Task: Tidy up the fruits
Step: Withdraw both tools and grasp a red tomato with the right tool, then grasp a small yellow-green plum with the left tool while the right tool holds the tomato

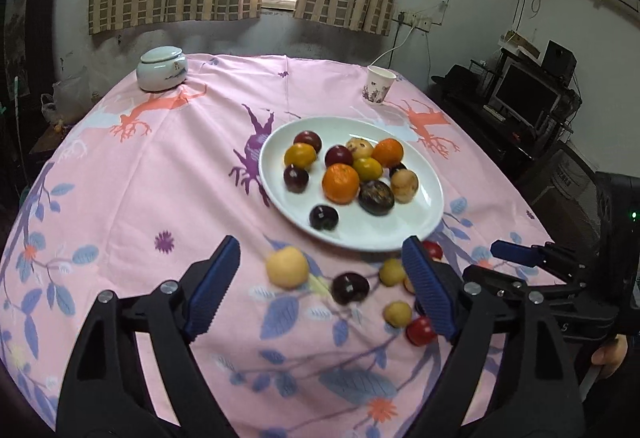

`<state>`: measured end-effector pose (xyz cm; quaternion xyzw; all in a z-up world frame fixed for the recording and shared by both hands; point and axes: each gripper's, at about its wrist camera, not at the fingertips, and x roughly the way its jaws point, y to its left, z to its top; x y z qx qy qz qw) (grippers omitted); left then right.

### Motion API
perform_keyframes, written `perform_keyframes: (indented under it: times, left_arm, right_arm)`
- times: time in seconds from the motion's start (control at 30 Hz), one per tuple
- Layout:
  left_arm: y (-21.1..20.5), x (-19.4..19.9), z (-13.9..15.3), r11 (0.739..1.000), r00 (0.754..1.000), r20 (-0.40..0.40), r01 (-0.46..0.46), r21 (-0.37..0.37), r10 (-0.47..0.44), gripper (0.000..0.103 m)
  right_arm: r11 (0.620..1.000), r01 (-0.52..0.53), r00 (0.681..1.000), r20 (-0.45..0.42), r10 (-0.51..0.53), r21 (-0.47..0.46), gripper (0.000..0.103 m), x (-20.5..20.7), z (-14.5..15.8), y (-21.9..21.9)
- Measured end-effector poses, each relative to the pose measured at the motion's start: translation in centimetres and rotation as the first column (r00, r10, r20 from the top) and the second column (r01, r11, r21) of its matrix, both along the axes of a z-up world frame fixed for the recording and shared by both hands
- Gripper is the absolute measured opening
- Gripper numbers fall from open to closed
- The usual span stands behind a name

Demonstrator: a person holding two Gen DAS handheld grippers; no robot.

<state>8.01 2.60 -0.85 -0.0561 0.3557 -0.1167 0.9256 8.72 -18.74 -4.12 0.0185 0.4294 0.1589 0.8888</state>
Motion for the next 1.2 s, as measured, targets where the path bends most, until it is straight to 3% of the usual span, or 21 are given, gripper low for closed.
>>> perform_keyframes:
  times: [0.13, 0.23, 0.33, 0.47, 0.7, 0.77, 0.93, 1.07, 1.2]
  left_arm:
    - [-0.8, -2.7, -2.5, 1.000, 0.999, -0.046, 0.009, 0.005, -0.009, 0.086]
    - [-0.6, -3.5, -3.3, 0.999, 0.999, -0.051, -0.001, 0.043, 0.003, 0.086]
    - [0.5, -3.8, -3.5, 0.999, 0.998, -0.060, -0.029, 0.030, 0.030, 0.086]
    - [1.6, -3.7, -3.7, 0.999, 0.996, -0.079, -0.049, 0.015, 0.050, 0.086]
    - [2.0, -3.8, -4.0, 0.999, 0.995, -0.093, -0.042, 0.006, 0.043, 0.086]
    - [1.7, -3.7, -4.1, 0.999, 0.995, -0.095, -0.035, 0.012, 0.036, 0.086]
    - [0.7, -3.0, -4.6, 0.999, 0.993, -0.119, -0.021, 0.028, 0.024, 0.086]
    - [-1.0, -2.3, -5.3, 1.000, 0.987, -0.157, 0.026, 0.000, -0.026, 0.086]
    - [-4.3, -1.5, -6.1, 0.997, 0.984, -0.161, 0.078, 0.022, -0.074, 0.085]
  right_arm:
    - [0.999, 0.015, 1.000, 0.020, -0.014, -0.036, 0.068, -3.6, -1.5, 1.1]
    - [1.000, -0.026, 1.000, 0.015, 0.026, 0.007, 0.068, -4.9, -1.9, 1.8]
    - [0.998, -0.040, 0.999, 0.014, 0.039, 0.049, 0.067, -5.2, -2.3, 2.2]
    - [0.997, -0.050, 0.998, -0.028, 0.051, 0.051, 0.046, -4.3, -3.6, 2.8]
    - [1.000, -0.020, 0.997, -0.075, 0.021, 0.013, 0.044, -2.3, -6.0, 3.7]
    - [1.000, -0.021, 0.996, -0.088, 0.022, 0.020, 0.032, -1.5, -6.6, 3.8]
    - [0.999, -0.028, 0.997, -0.076, 0.030, 0.032, 0.031, -2.4, -5.9, 3.5]
    - [0.999, 0.022, 0.997, -0.071, -0.020, 0.033, 0.031, -3.4, -5.0, 1.5]
    - [0.996, 0.078, 0.995, -0.065, -0.076, 0.034, 0.031, -4.3, -4.7, -1.1]
